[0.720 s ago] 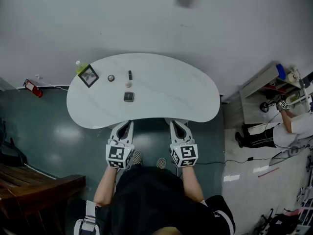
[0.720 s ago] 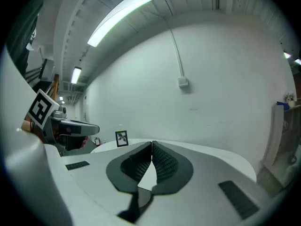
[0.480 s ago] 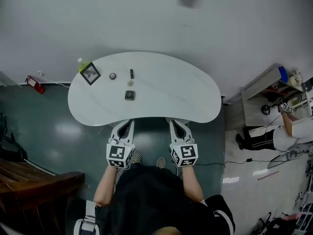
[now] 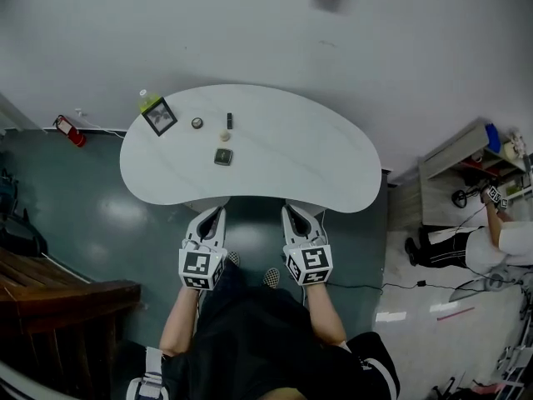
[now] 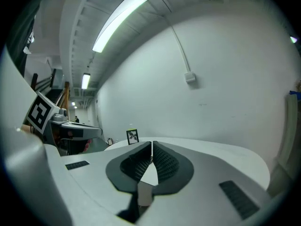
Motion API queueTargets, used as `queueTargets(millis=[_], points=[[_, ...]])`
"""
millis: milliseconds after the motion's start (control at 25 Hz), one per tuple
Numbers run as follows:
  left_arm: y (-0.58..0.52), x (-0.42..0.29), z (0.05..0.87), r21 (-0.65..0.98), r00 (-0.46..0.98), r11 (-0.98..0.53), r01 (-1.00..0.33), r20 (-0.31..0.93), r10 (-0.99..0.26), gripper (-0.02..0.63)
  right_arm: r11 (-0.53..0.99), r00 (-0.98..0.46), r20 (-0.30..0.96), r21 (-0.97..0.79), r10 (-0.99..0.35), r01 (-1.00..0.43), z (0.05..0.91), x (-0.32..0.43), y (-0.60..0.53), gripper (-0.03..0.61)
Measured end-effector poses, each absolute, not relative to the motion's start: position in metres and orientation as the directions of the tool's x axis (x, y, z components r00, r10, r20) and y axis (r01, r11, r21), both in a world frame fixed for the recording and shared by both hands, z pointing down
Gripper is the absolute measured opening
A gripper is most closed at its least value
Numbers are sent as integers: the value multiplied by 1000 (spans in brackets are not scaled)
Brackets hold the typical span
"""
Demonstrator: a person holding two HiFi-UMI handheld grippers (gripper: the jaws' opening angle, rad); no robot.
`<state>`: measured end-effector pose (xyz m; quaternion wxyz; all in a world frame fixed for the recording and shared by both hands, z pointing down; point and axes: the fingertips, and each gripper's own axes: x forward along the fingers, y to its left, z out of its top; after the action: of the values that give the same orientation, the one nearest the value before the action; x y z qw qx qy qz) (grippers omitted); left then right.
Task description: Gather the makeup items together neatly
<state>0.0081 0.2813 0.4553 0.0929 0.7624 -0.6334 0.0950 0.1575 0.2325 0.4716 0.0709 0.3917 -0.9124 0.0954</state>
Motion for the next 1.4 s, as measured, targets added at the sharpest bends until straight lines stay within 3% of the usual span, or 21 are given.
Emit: queueTargets(millis=[400, 800, 1400], points=[[257, -35, 469, 25, 132, -131, -991, 288, -949, 20, 712, -723, 228, -142, -652, -687, 487, 112, 210, 34], [161, -135, 484, 60, 267, -262, -963, 325, -907, 20, 642, -644, 283, -112, -711, -759, 494, 6, 127, 34], [89, -216, 547, 148, 419, -395, -907, 421, -805, 20, 528, -532, 468, -153, -706, -835, 563, -83, 66, 34]])
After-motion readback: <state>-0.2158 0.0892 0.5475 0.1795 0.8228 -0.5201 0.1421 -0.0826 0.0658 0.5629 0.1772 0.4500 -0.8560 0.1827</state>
